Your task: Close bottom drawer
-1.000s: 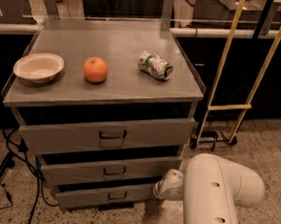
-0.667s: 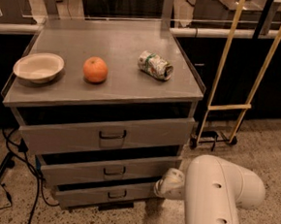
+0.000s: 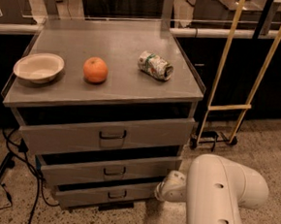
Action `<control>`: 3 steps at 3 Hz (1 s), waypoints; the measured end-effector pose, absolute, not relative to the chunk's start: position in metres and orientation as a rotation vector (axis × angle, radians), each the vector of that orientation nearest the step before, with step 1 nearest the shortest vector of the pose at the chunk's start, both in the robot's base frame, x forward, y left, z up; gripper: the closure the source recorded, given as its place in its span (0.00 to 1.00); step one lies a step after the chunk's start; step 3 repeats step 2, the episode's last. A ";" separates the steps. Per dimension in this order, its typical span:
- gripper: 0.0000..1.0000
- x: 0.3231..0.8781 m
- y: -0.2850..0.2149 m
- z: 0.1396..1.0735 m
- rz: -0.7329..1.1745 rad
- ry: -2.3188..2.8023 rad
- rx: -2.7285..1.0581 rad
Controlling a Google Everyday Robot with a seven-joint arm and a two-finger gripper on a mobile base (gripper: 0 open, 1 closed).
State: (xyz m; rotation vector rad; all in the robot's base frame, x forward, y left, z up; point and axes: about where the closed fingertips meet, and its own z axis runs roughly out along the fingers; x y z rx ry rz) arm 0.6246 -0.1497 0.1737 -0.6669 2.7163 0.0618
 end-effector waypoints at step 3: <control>1.00 0.522 -0.234 0.226 0.066 2.892 -0.526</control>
Offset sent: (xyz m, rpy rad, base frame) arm -0.1673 -0.1518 0.1073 0.0015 0.2516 -0.2281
